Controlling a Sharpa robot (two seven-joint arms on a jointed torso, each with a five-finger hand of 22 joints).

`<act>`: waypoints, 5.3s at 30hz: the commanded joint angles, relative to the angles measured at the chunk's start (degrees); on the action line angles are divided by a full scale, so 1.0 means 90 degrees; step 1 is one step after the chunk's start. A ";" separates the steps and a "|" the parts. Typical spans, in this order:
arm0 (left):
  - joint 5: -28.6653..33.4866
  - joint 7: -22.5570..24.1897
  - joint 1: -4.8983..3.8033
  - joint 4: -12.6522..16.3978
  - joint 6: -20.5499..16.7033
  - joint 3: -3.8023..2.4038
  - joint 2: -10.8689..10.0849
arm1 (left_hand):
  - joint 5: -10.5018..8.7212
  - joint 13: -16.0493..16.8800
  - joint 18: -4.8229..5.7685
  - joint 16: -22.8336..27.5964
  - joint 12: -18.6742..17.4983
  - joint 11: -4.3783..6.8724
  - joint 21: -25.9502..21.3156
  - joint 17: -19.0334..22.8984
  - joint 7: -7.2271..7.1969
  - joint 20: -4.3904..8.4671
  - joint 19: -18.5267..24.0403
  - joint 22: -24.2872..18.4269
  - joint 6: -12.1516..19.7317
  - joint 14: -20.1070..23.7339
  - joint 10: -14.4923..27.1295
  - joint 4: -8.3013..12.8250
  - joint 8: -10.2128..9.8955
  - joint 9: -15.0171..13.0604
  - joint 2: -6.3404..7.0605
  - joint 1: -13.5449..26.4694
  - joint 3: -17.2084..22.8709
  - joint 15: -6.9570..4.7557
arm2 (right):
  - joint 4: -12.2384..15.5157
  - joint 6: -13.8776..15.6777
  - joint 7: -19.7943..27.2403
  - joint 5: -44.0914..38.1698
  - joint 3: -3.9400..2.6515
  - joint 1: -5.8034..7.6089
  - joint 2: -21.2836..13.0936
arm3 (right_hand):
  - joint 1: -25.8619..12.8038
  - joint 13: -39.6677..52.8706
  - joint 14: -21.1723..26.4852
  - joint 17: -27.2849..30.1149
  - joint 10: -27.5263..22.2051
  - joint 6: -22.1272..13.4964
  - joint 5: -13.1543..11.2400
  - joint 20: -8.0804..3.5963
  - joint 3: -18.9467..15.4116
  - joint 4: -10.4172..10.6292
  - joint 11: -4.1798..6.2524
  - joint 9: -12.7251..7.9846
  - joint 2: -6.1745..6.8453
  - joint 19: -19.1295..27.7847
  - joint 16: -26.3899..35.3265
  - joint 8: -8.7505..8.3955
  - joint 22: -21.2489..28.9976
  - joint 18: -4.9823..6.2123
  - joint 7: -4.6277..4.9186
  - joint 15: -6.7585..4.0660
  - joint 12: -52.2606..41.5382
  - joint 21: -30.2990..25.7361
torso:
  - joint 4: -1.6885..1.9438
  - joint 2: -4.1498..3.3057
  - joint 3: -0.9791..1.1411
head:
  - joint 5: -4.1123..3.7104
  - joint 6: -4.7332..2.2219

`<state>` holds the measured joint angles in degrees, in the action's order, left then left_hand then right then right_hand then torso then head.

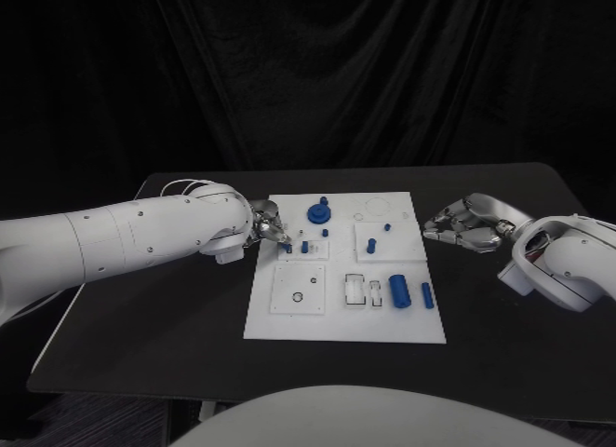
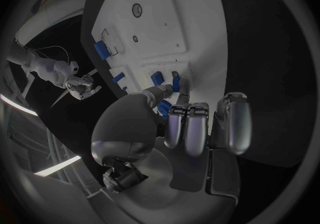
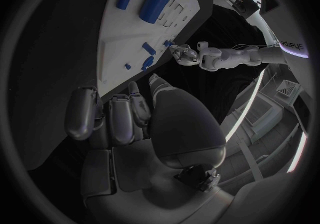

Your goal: Assemble the parts on the task board

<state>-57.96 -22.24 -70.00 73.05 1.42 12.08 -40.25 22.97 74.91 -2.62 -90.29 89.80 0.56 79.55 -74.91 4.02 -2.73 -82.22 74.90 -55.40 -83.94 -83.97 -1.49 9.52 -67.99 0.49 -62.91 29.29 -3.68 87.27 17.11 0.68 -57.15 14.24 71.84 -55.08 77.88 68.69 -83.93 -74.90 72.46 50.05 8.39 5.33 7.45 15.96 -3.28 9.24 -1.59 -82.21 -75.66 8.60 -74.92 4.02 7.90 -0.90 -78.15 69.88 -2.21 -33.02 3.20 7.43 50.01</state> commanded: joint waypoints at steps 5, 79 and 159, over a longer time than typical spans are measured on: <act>0.0014 0.0052 0.0091 0.0025 0.0063 0.0001 -0.0004 | -0.0017 0.1677 -0.0066 0.0032 0.0023 0.0054 -0.0021 -0.1677 -0.0103 0.0017 0.0025 0.0928 -0.0079 -0.0673 -0.0670 0.0019 0.0022 -0.0008 -0.0045 0.0038 0.0071 -0.0028 | 0.0002 -0.0060 -0.0109 0.0003 -0.0004 -0.0025 0.0000 | 0.0056 -0.0019 -0.0041 -0.0206 -0.0046 0.0039 0.0036 0.0008 0.0021 0.0007 -0.0010 -0.0012 -0.0019 0.0047 0.0016 -0.0045 -0.0991 0.0060 0.0017 0.0022 0.0028 -0.0034 | -0.0002 0.0001 -0.0001 | -0.0005 -0.0001; 0.0015 0.0183 0.0278 -0.0101 0.0356 0.0001 0.0028 | -0.1645 0.1677 -0.0098 0.0032 0.0023 0.0022 -0.0309 -0.1677 -0.0081 0.0002 0.0073 0.0976 -0.0165 -0.0673 -0.0670 -0.0730 -0.0075 0.0312 -0.0180 0.0637 -0.0886 0.0000 | -0.0097 -0.0297 -0.0224 0.0003 -0.0005 -0.0098 0.0044 | 0.0089 -0.0107 -0.0001 -0.0134 -0.0125 0.0044 0.0061 0.0011 0.0043 0.0000 -0.0013 -0.0024 -0.0024 0.0106 0.0093 -0.0055 -0.0948 0.0090 0.0020 0.0027 0.0086 -0.0183 | -0.0002 -0.0001 0.0000 | -0.0001 -0.0001; -0.4857 0.3858 0.0238 -0.1205 -0.2297 -0.0002 0.0850 | -0.1568 -0.5853 -0.0416 0.1962 -0.7808 -0.0270 -0.2343 0.2094 -0.0506 -0.0162 0.0730 0.0729 0.1121 0.1265 0.5068 -0.0327 -0.0639 0.4320 0.0504 -0.2692 -0.1279 0.0234 | -0.0014 -0.0316 -0.0227 0.0028 -0.0005 -0.0108 -0.0026 | 0.0144 -0.0238 0.0045 -0.0061 -0.0221 0.0050 0.0428 0.0022 0.0154 0.0027 -0.0025 -0.0081 -0.0026 0.0142 0.0155 -0.0106 -0.0919 0.0107 0.0034 0.0039 0.0173 -0.0315 | -0.0046 -0.0063 -0.0012 | 0.0024 -0.0001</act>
<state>-99.24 12.99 -67.97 62.33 -20.80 12.12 -32.83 9.10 22.37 -6.20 -72.55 19.68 -1.97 58.66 -56.12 -0.52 -4.00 -75.50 74.90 -44.95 -72.40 -38.00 -4.50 3.82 -29.30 5.08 -87.87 18.04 -1.94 86.97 14.21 -0.65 -56.94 14.23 71.01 -55.15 79.32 66.60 -83.73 -74.90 70.93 50.26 11.99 5.53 8.87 15.96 -3.59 8.58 -1.96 -81.19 -74.33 8.03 -74.91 4.01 8.12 -0.70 -76.98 67.38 -2.60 -33.61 3.07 7.55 50.00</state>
